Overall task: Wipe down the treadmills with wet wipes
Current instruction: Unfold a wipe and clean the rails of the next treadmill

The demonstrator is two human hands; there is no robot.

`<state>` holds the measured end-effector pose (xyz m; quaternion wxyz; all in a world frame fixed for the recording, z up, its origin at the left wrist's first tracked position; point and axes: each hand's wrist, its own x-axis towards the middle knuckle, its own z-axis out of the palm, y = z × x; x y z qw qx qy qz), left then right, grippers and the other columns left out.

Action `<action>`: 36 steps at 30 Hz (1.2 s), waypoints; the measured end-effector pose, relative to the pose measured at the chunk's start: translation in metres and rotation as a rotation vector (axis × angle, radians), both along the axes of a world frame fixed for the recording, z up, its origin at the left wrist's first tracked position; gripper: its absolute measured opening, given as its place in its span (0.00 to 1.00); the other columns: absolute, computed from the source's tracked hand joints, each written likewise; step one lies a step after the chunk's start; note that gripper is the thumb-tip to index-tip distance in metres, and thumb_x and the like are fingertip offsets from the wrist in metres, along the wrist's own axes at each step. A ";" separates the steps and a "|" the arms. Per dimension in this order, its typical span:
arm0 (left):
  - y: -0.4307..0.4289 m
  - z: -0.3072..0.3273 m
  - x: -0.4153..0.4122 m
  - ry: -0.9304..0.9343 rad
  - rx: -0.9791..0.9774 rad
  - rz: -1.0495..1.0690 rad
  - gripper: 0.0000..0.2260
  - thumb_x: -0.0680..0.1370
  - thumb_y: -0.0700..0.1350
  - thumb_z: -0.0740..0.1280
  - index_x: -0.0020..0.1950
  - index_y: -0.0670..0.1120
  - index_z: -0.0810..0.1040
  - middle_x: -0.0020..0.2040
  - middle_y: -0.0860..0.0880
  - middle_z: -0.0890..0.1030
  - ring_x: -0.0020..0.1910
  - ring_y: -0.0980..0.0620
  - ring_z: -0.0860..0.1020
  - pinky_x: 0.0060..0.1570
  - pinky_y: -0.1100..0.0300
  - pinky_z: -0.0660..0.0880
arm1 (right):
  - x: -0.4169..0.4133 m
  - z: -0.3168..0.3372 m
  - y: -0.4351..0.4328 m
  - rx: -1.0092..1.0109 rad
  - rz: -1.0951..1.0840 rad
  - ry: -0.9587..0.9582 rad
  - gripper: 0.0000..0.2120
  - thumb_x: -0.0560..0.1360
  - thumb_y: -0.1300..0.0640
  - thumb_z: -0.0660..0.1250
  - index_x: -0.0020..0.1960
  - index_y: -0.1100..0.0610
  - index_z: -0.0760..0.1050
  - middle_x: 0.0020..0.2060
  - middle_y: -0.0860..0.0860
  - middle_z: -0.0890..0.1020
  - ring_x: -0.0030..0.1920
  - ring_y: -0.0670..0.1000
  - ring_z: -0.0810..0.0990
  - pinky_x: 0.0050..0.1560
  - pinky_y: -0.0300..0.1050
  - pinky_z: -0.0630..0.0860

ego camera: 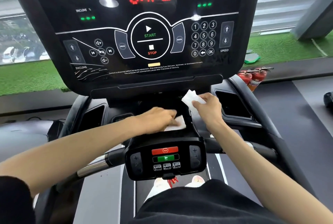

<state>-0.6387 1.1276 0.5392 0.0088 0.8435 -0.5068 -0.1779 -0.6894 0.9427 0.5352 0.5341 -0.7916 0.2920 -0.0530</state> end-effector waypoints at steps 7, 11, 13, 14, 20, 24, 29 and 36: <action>0.059 0.005 0.042 -0.244 -0.011 -0.381 0.33 0.62 0.29 0.72 0.61 0.55 0.77 0.37 0.55 0.68 0.27 0.57 0.62 0.29 0.64 0.57 | -0.001 -0.001 -0.013 -0.001 -0.007 0.019 0.08 0.73 0.62 0.68 0.53 0.58 0.77 0.46 0.50 0.80 0.39 0.43 0.76 0.30 0.28 0.68; 0.016 -0.009 0.023 -0.196 -0.119 -0.447 0.25 0.69 0.31 0.65 0.63 0.50 0.77 0.39 0.51 0.70 0.27 0.54 0.62 0.26 0.61 0.62 | -0.004 -0.005 -0.015 0.015 -0.001 0.028 0.07 0.73 0.62 0.68 0.50 0.56 0.76 0.46 0.50 0.80 0.40 0.43 0.76 0.30 0.26 0.68; -0.003 -0.013 0.021 -0.284 -0.083 -0.386 0.29 0.67 0.30 0.69 0.65 0.49 0.76 0.42 0.47 0.72 0.30 0.51 0.69 0.25 0.58 0.64 | -0.005 -0.003 -0.016 0.020 0.000 0.029 0.06 0.73 0.62 0.68 0.48 0.55 0.76 0.45 0.48 0.79 0.39 0.41 0.75 0.30 0.27 0.67; -0.006 -0.015 0.021 -0.333 -0.049 -0.327 0.29 0.68 0.30 0.68 0.66 0.49 0.75 0.44 0.47 0.72 0.34 0.50 0.73 0.26 0.57 0.66 | -0.004 -0.003 -0.017 0.024 0.002 0.027 0.06 0.73 0.61 0.69 0.48 0.55 0.76 0.44 0.48 0.79 0.39 0.41 0.75 0.30 0.28 0.67; 0.017 -0.013 0.019 -0.433 0.182 0.120 0.23 0.72 0.33 0.63 0.68 0.41 0.70 0.61 0.42 0.73 0.48 0.42 0.80 0.32 0.55 0.66 | -0.001 0.001 -0.011 0.047 0.089 0.033 0.06 0.73 0.63 0.68 0.48 0.54 0.75 0.42 0.46 0.78 0.38 0.40 0.75 0.28 0.27 0.68; 0.038 -0.010 0.015 -0.439 0.246 0.327 0.15 0.68 0.33 0.66 0.53 0.41 0.75 0.49 0.44 0.79 0.36 0.43 0.82 0.27 0.58 0.69 | 0.000 0.001 -0.004 0.072 0.157 0.025 0.07 0.73 0.64 0.68 0.48 0.54 0.75 0.44 0.48 0.79 0.40 0.43 0.77 0.30 0.29 0.69; 0.017 0.002 -0.004 -0.273 0.348 0.435 0.07 0.68 0.36 0.64 0.36 0.46 0.67 0.32 0.49 0.70 0.33 0.41 0.76 0.26 0.61 0.59 | 0.001 0.004 -0.004 0.089 0.228 0.005 0.07 0.73 0.65 0.67 0.48 0.55 0.74 0.40 0.47 0.78 0.37 0.41 0.76 0.25 0.26 0.68; -0.037 -0.006 0.002 0.108 -0.024 0.645 0.09 0.74 0.35 0.64 0.48 0.43 0.83 0.45 0.47 0.82 0.46 0.46 0.80 0.40 0.55 0.74 | -0.001 0.004 -0.021 0.058 0.213 -0.017 0.06 0.73 0.63 0.68 0.49 0.56 0.75 0.39 0.48 0.78 0.35 0.41 0.74 0.26 0.25 0.67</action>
